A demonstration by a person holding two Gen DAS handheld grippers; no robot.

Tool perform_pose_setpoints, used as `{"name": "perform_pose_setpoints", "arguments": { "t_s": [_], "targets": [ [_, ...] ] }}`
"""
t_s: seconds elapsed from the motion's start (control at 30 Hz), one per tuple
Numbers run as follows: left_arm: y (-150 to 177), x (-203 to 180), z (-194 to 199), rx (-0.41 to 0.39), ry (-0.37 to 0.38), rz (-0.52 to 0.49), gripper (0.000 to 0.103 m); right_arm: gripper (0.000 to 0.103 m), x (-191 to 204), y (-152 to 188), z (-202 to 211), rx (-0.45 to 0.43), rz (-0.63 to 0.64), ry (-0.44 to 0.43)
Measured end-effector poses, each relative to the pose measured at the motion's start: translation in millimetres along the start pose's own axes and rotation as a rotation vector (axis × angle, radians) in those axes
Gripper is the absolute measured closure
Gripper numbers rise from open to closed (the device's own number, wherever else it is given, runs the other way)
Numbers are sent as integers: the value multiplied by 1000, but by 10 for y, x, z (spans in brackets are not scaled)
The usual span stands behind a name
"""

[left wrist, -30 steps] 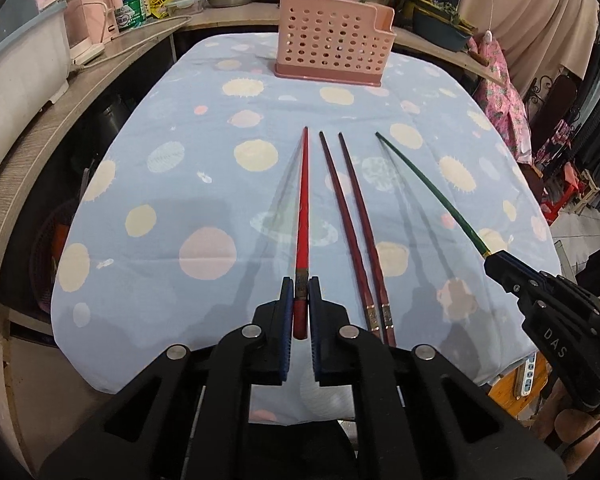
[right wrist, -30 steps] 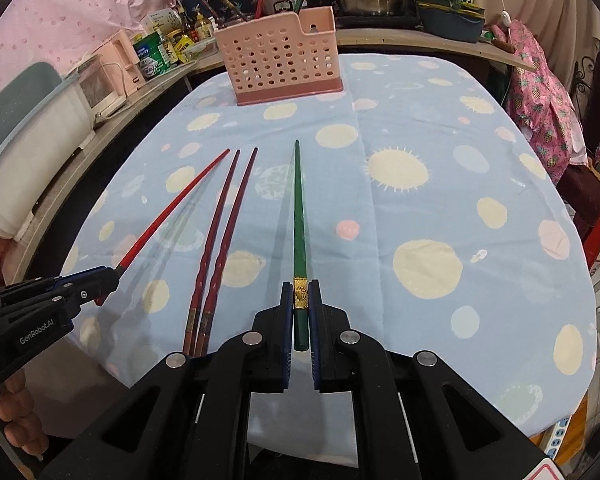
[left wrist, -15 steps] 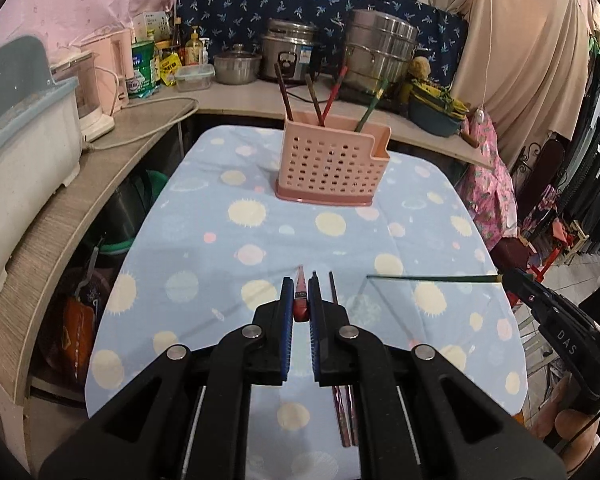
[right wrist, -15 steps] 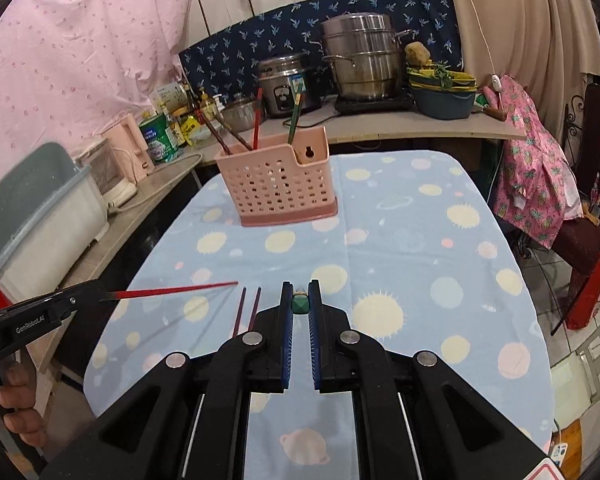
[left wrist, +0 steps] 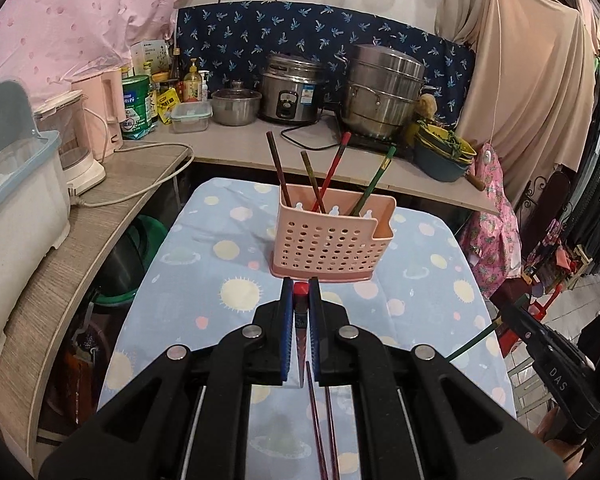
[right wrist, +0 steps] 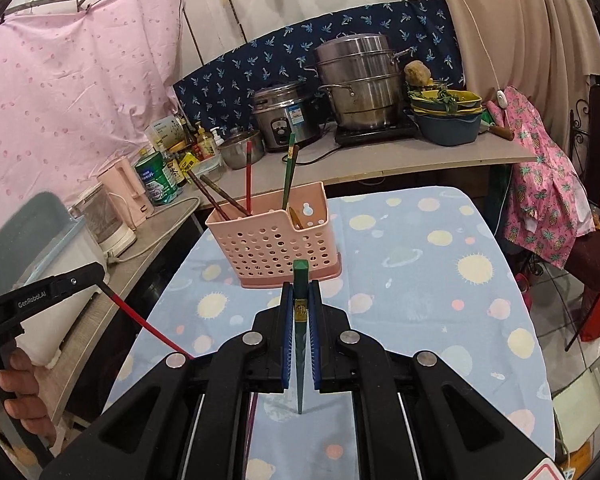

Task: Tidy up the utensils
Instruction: 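Lift the red chopstick with the left tool while the right tool carries the green one to the holder, then lower both chopsticks into the pink holder and open both tools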

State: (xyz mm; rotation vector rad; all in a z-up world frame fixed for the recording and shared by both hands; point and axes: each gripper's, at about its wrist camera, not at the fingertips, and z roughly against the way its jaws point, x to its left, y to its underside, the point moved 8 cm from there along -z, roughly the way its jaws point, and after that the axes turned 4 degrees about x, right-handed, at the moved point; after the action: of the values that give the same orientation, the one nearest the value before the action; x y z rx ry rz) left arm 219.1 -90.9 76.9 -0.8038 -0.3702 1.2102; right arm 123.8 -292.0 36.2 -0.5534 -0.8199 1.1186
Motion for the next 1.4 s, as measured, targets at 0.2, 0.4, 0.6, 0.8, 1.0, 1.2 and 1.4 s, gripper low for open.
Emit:
{"name": "perform_pose_setpoints", "arguments": {
  "t_s": [0.2, 0.4, 0.6, 0.8, 1.0, 1.2, 1.4],
  "targets": [
    [-522, -40, 69, -74, 13, 2, 96, 96, 35, -448, 41, -70, -10, -22],
    [-1173, -56, 200, -180, 5, 21, 96, 96, 163, -1112, 103, -176, -24, -71],
    [-1716, -23, 223, -264, -14, 43, 96, 96, 299, -1666, 23, -253, -16, -78],
    [-2004, 43, 25, -275, -29, 59, 96, 96, 391, -2002, -219, -271, -4, -76],
    [-1987, 101, -292, -241, -43, 59, 96, 96, 387, -2055, -601, -237, -3, -66],
    [-1836, 123, -626, -184, -46, 60, 96, 96, 334, -1915, -974, -172, -10, -54],
    [-1720, 157, -883, -139, -44, 64, 96, 96, 286, -1744, -1273, -111, -11, -34]
  ]
}}
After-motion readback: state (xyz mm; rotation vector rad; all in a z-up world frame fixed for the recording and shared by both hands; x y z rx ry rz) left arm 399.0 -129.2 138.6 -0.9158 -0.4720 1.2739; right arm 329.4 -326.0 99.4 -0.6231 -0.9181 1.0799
